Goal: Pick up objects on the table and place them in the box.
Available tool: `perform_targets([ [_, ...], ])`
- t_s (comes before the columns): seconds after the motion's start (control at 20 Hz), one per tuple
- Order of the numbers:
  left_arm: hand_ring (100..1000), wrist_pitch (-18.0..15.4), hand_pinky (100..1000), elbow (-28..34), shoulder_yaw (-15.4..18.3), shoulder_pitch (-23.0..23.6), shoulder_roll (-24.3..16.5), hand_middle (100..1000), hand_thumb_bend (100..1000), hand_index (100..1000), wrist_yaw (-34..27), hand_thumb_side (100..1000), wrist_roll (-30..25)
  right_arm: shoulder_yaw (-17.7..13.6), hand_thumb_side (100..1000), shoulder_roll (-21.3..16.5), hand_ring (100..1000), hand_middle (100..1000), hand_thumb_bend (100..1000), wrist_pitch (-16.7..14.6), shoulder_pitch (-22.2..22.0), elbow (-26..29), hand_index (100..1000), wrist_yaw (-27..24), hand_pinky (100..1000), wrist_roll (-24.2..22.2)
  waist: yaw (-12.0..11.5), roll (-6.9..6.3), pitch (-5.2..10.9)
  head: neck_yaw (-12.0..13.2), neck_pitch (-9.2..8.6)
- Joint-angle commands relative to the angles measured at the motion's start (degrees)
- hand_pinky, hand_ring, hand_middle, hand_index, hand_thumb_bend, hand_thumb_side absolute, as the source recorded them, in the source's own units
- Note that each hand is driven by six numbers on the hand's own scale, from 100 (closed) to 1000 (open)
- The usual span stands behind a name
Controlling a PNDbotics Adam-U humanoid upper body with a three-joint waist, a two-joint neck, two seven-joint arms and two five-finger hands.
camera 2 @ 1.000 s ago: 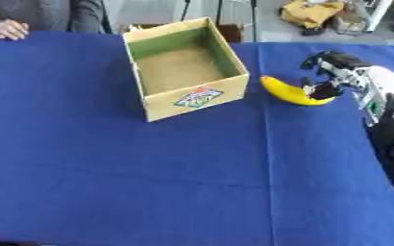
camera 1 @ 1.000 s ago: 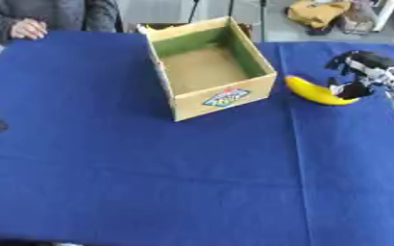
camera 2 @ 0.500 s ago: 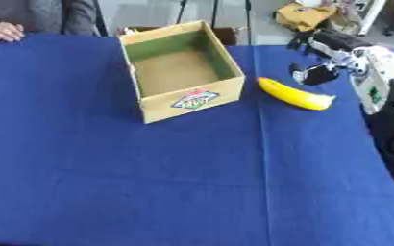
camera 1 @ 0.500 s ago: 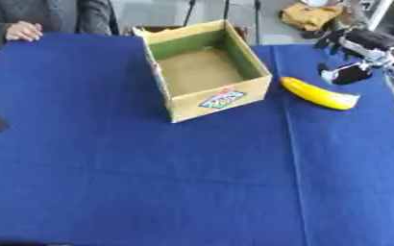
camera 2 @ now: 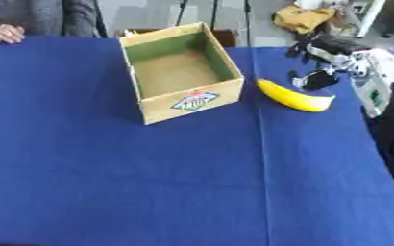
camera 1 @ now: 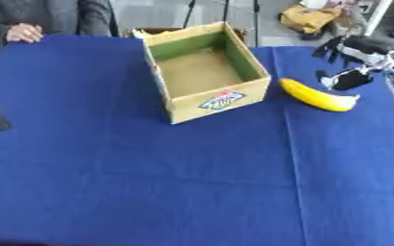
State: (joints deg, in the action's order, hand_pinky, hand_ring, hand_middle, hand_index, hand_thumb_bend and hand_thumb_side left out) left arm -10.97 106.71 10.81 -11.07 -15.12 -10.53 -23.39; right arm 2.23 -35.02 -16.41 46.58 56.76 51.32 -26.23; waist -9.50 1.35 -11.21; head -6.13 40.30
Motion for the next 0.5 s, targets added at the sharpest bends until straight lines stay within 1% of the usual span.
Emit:
perform_targets([
  [0.05,469,0.10,551,0.74,0.44,-0.28,-1.21,532,221,675,-0.09,1000,0.01,0.12,283,-0.99,733,782,100,-0.05,0.62,0.93,862,-0.01,563,-1.01,0.09,-0.18,1.13,0.16,0.25],
  [0.5,468,-0.01,551,0.73,0.42,-0.17,-1.13,533,220,675,-0.15,1000,-0.07,0.27,293,0.36,732,779,100,0.38,0.36,-1.02,862,0.90,561,-2.06,0.01,-0.46,1.16,0.10,0.44],
])
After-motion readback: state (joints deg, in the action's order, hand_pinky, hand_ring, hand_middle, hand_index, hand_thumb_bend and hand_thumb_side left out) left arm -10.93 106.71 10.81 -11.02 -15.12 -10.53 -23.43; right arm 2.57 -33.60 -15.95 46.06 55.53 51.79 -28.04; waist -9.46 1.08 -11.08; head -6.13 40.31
